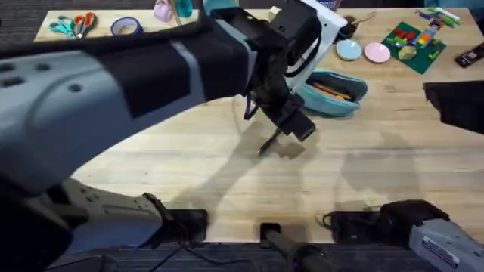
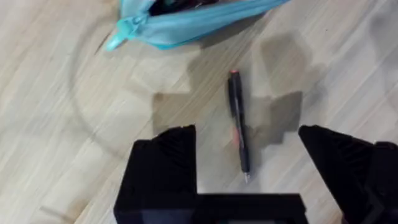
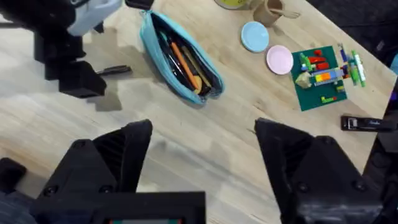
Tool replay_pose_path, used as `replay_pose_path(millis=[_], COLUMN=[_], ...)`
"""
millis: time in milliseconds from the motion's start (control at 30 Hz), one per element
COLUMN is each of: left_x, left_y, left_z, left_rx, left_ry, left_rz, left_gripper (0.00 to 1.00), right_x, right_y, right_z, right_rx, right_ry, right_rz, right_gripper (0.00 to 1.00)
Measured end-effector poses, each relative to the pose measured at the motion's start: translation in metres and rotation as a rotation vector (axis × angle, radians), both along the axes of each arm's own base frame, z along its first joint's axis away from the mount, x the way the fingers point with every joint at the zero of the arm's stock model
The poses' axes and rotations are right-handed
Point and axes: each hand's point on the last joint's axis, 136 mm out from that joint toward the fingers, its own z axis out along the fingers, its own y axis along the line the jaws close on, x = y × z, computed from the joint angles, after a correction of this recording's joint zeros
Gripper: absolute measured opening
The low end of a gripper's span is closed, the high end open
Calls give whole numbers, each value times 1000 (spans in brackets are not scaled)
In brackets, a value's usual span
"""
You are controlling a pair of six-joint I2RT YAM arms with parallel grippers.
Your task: Unzip the bag, pick up the pens from the table one at a time and place them inside, then zip the bag closed.
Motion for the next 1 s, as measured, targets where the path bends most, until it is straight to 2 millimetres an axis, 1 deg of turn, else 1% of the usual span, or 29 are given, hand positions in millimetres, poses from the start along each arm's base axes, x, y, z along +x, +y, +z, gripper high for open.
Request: replay_pose_path(millis=[200,600,700,1000], left_x=[-4,-8,-8,-7], left_y=[-6,-3,-2,-2], left_z=[-23,-61,-67,-69], left_rx=[14,84,94,94], left_ry=[68,159,173,179], left_rz=[-12,11,22,52], left_gripper=[993,993,993,993], right_x=[0,0,0,0], right_y=[0,0,0,0], right_z=[0,0,0,0], right_rx=[0,0,0,0], right_ry=[0,0,0,0], right_rz=[0,0,0,0], right_gripper=[997,997,997,997])
